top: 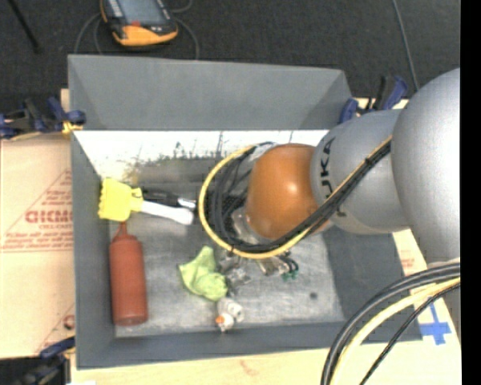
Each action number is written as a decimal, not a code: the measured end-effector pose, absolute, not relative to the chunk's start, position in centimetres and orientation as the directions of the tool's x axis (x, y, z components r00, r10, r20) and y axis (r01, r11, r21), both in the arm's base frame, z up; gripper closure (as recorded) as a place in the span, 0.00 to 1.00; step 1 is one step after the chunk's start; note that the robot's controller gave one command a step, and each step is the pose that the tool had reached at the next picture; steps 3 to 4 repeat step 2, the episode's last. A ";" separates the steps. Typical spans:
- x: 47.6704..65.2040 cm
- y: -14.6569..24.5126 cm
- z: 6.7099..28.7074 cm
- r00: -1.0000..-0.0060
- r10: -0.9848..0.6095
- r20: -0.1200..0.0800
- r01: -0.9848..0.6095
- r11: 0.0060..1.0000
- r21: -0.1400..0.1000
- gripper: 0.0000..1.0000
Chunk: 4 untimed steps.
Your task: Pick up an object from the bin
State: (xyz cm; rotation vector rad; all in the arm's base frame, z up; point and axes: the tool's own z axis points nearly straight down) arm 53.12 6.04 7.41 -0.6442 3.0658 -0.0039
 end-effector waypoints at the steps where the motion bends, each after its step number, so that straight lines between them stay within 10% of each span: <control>1: 53.3 6.8 12.2 -0.914 -0.405 0.004 -0.405 0.914 0.000 1.00; 2: 52.1 7.5 29.5 -0.909 -0.416 -0.006 -0.416 0.909 -0.003 1.00; 4: 52.1 7.5 29.5 -0.909 -0.416 -0.006 -0.416 0.909 -0.003 1.00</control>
Offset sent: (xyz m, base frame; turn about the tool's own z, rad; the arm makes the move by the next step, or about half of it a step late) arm -0.0124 0.0157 0.2187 -0.0185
